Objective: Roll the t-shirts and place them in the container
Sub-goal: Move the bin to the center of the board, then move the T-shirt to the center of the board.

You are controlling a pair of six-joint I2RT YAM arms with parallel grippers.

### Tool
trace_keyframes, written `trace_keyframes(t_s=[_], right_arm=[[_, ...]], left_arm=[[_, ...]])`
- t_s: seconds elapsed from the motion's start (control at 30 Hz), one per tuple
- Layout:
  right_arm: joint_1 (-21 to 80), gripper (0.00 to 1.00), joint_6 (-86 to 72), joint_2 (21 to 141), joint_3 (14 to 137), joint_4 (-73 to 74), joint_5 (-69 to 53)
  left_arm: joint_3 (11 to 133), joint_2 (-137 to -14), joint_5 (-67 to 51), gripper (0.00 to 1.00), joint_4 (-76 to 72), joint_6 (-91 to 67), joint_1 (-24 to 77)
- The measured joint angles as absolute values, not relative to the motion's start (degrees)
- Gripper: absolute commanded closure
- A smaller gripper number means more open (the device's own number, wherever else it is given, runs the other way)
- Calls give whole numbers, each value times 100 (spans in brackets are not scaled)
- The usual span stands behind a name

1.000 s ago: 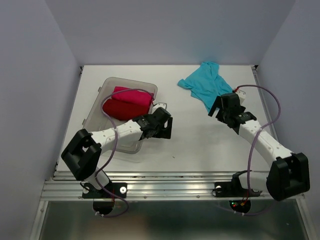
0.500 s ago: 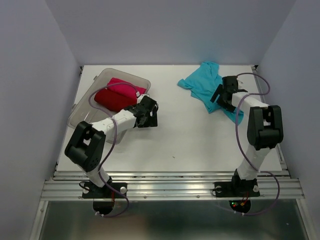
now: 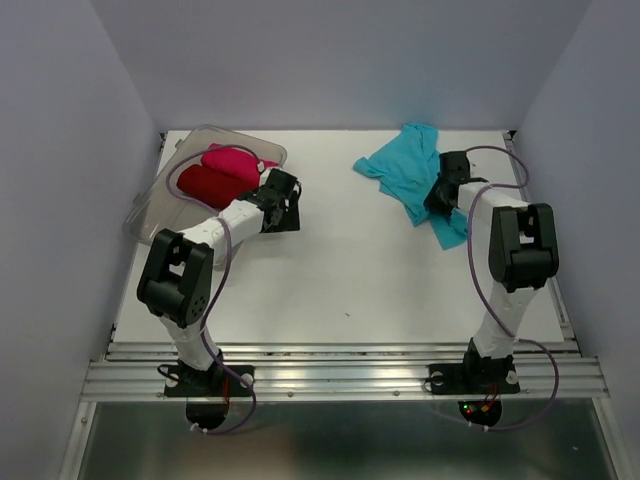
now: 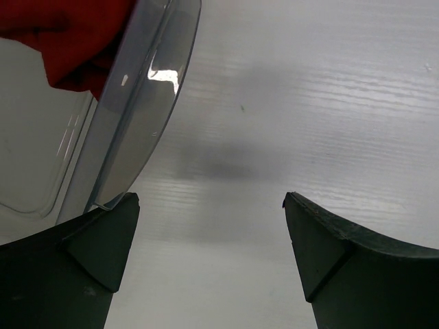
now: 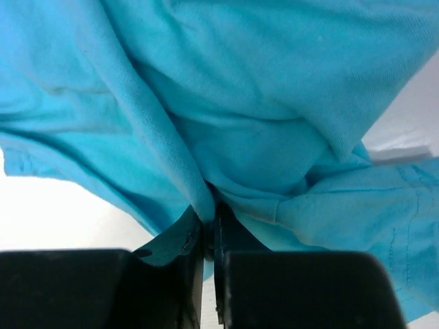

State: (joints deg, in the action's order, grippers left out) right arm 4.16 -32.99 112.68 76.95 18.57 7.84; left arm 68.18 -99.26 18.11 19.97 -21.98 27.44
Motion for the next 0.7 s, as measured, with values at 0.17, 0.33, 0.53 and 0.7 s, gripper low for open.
trace_keyframes(t_s=[0.17, 0.33, 0.53, 0.7], right_arm=[[666, 99, -3293, 10683, 7083, 1752, 589], [1256, 99, -3334, 9902, 6381, 1708, 508], [2180, 91, -3586, 9006, 5435, 1756, 521], [2471, 19, -3892, 8119, 4740, 2174, 716]], left_arm=[[6831, -9926, 1959, 1, 2005, -1988, 2512], [6831, -9926, 1962, 1, 1994, -1844, 2427], [6925, -9797, 1535, 1, 2056, -1815, 2427], [7332, -9577, 1332, 1, 2088, -1839, 2665]])
